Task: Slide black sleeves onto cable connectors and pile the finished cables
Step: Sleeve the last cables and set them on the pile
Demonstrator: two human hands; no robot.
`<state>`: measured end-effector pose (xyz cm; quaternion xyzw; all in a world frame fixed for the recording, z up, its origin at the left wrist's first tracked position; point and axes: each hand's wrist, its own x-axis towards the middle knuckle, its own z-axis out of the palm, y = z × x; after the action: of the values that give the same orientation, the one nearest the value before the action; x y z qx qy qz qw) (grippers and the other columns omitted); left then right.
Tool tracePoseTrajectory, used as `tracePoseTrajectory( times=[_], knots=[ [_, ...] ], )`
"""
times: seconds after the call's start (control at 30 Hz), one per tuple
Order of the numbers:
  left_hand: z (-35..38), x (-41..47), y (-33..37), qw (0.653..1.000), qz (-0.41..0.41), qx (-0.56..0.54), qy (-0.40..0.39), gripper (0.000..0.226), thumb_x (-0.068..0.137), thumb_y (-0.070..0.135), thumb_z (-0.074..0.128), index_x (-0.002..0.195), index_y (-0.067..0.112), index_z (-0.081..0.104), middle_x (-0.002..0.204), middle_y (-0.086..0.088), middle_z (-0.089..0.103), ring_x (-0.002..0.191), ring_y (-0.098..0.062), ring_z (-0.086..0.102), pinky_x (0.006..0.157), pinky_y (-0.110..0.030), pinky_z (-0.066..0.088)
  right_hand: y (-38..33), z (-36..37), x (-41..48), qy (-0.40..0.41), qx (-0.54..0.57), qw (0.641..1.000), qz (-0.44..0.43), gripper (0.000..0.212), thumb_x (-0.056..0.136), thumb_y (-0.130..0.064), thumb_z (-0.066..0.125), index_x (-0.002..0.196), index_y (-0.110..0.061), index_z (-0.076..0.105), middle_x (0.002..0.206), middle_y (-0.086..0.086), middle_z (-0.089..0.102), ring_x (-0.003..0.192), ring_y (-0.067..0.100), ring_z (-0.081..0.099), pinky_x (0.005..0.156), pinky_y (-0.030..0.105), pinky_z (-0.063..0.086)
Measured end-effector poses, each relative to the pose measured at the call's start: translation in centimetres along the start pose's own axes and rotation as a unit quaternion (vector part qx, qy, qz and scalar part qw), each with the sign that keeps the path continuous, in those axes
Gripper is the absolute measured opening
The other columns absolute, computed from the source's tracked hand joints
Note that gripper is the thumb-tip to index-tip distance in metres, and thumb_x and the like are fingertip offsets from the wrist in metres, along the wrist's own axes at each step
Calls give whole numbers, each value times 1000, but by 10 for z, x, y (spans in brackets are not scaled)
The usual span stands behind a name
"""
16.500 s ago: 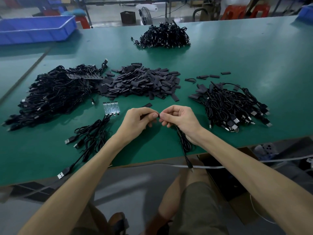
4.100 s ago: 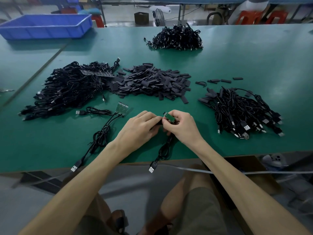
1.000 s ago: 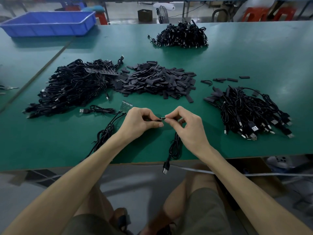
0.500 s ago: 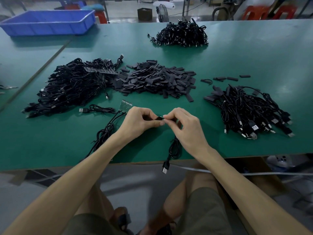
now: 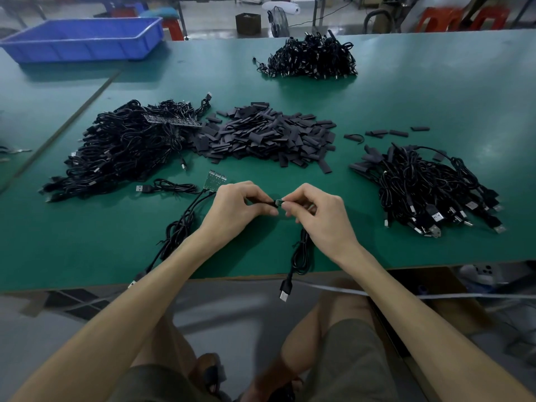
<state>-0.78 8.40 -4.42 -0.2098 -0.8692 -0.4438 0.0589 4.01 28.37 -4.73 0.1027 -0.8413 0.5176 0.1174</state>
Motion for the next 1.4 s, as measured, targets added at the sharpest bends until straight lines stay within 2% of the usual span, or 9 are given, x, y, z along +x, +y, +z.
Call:
tracePoseTrajectory(
  times=[0.07,0.23,0.37,0.47,0.53,0.67,0.83,1.23,1.4],
  knots=[
    [0,1,0,1000,-7,-8,-11,23,72,27,89,75,41,71,78,22,69,70,3,62,67,-8,41,0,0,-1,4,-1,1000,0,3,94,-13,75,92,-14,73,76,-7,72,69,8,66,67,26,54],
    [3,2,-1,998,-33,-48,-37,11,80,21,85,79,24,75,68,16,67,58,-3,61,62,-10,43,-3,-1,0,8,-7,1000,4,2,94,-12,75,93,-13,73,79,-6,73,74,10,68,69,27,55],
    [1,2,-1,998,-44,-41,-38,9,81,25,84,79,26,75,63,15,67,53,-2,59,59,-10,41,-3,-1,-1,0,-6,1000,8,1,95,-13,74,94,-12,74,77,-5,73,72,8,68,70,29,56],
    [0,2,0,998,-34,-40,-41,15,81,23,84,77,32,72,70,15,68,50,-4,56,56,-12,42,-3,0,-3,-4,-22,1000,5,2,96,-14,73,96,-12,74,80,-4,72,76,13,68,74,35,56],
    [1,1,1,999,-15,-21,-38,17,81,22,84,77,33,72,75,10,68,57,-2,56,58,-11,41,-3,0,-2,-11,-34,999,4,3,96,-14,73,95,-11,74,79,-4,72,76,13,68,75,35,56],
    [2,0,1,999,-8,10,-38,14,81,22,84,81,31,74,81,10,68,69,3,57,65,-9,40,0,-1,-2,-26,-24,999,10,2,95,-13,74,94,-12,73,75,-6,72,71,7,67,70,25,55],
    [1,1,-1,999,-14,-20,-26,12,82,23,83,82,28,73,72,17,68,63,7,59,61,-7,41,0,0,-1,-10,-8,1000,9,4,94,-12,75,91,-12,72,74,-4,73,70,9,68,70,29,56],
    [-4,3,-1,994,-37,-96,-34,11,78,18,85,81,19,74,70,8,71,57,0,56,55,-15,46,1,-3,0,9,59,998,25,8,95,-14,74,91,-17,68,78,-5,75,66,10,67,68,23,55],
    [-4,3,-2,993,-39,-103,-47,19,77,14,86,74,22,70,68,11,69,61,-4,57,61,-17,46,0,0,-1,-7,57,998,14,8,94,-14,76,91,-17,69,80,-5,75,70,12,71,70,28,58]
  ],
)
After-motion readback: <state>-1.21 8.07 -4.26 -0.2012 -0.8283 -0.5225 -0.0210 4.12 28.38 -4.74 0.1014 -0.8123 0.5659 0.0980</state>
